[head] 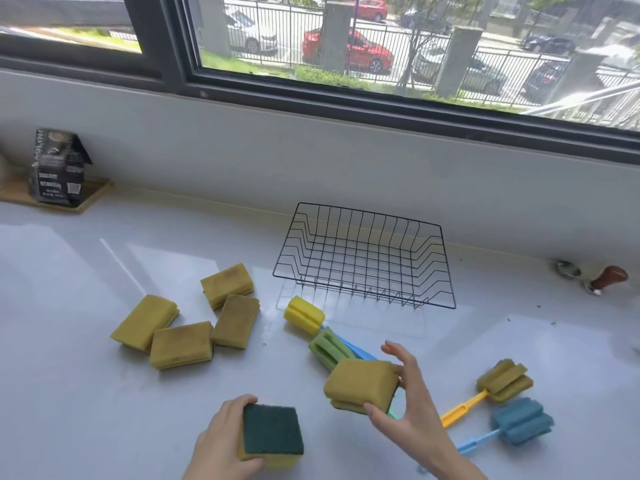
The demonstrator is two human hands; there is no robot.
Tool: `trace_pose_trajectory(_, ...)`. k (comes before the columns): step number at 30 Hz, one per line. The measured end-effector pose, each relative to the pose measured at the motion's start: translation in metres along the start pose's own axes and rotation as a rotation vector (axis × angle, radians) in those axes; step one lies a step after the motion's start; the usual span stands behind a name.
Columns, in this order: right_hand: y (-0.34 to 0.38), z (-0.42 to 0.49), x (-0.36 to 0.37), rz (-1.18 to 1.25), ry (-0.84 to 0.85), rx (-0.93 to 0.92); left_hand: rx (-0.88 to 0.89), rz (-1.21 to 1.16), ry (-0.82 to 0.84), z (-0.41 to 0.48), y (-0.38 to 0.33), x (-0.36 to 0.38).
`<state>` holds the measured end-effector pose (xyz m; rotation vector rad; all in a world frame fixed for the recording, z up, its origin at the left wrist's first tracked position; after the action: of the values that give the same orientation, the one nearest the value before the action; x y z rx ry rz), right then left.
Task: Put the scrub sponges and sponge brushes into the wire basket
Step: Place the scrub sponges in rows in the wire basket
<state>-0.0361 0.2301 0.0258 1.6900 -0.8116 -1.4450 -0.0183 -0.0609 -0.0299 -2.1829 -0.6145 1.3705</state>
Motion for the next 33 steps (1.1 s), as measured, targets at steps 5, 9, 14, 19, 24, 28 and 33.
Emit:
trace_pose_trajectory(5,0.009,0.001,0.013,-0.219,0.168,-0.02,-0.131,0.13,-0.023,-0.009,0.021,0.005)
trace_pose_trajectory(9,0.01,0.003,0.022,-0.429,0.332,0.01,-0.188,0.178,0.013,-0.01,0.022,0.012)
trace_pose_trajectory(14,0.01,0.008,0.028,-0.707,0.594,0.053,-0.043,0.192,0.08,0.004,0.007,0.022)
trace_pose_trajectory(19,0.017,0.014,0.055,-0.736,0.61,-0.008,0.005,0.14,0.029,0.026,-0.006,0.025)
trace_pose_trajectory(24,0.01,0.016,0.092,-0.574,0.449,-0.072,-0.034,0.238,0.064,0.031,-0.005,0.026)
trace_pose_trajectory(28,-0.011,0.003,0.092,-0.567,0.425,-0.048,0.009,0.307,-0.028,0.025,-0.007,0.021)
trace_pose_trajectory(33,-0.027,-0.003,0.068,-0.61,0.374,0.01,0.124,0.288,-0.056,0.026,-0.012,0.014)
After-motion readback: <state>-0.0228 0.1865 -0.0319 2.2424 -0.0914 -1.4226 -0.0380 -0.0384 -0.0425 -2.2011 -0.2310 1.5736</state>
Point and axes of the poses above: each hand's wrist, its own z-axis towards the middle knuckle, its own x-axis out of the palm, y = z × x, the point moved 4 cm from there along z, towards the middle knuckle, and after that the axes turned 6 degrees about y, right-handed, at the moved point
